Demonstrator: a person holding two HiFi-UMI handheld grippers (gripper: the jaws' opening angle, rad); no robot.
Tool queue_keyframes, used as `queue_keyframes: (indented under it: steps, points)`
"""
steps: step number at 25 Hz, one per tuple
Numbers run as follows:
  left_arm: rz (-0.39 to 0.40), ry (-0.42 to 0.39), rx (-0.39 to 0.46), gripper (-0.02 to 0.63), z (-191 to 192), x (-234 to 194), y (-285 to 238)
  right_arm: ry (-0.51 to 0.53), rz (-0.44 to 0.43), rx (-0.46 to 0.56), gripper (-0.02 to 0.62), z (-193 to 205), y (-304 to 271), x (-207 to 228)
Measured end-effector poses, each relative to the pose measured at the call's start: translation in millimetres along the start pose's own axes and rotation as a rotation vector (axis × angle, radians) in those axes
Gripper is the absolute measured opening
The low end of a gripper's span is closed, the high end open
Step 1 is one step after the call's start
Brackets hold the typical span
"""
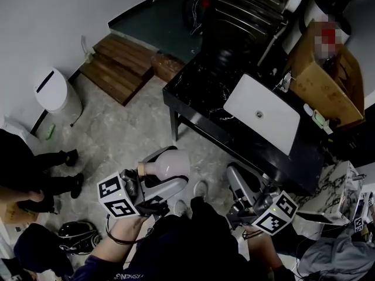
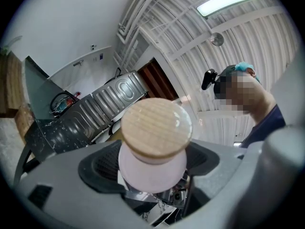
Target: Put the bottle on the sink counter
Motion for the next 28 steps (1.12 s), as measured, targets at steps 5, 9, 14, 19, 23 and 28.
queue_keyframes:
  steps: [5, 9, 14, 19, 23, 28]
  points:
    - [-0.008, -0.007, -0.006, 0.39, -5.1, -11.2, -11.2, -0.012, -0.008, -0.007, 0.026, -4.5, -9.2, 15.9]
    - [-0.018, -0.008, -0.013, 0.39, -9.0, -27.4, -26.2, -0.019, -0.018, -0.01, 0.026, -11.4, -20.7, 36.0]
    - [-0.028, -0.013, -0.02, 0.39, -15.6, -53.3, -54.2, -0.032, -0.027, -0.02, 0.027, -23.0, -35.3, 72.2]
    - [-0.043, -0.017, -0.025, 0.39, -26.2, -82.5, -87.3, -0.049, -0.037, -0.03, 0.026, -38.6, -53.9, 112.2]
    - [-0.06, -0.013, -0.027, 0.39, -35.3, -107.1, -113.5, -0.069, -0.039, -0.041, 0.026, -50.2, -68.5, 145.1]
    - [-0.089, -0.013, -0.028, 0.39, -43.4, -137.3, -143.5, -0.089, -0.038, -0.039, 0.026, -65.9, -81.8, 187.6]
Point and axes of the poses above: the fingertips, and each gripper's own axes: y backward along the fingers, x to its right, z out of its underside, the point moved 8 cm from there along y, backward along the fingers, and after that the axes turned 6 degrees about -z, right-handed, at the moved point
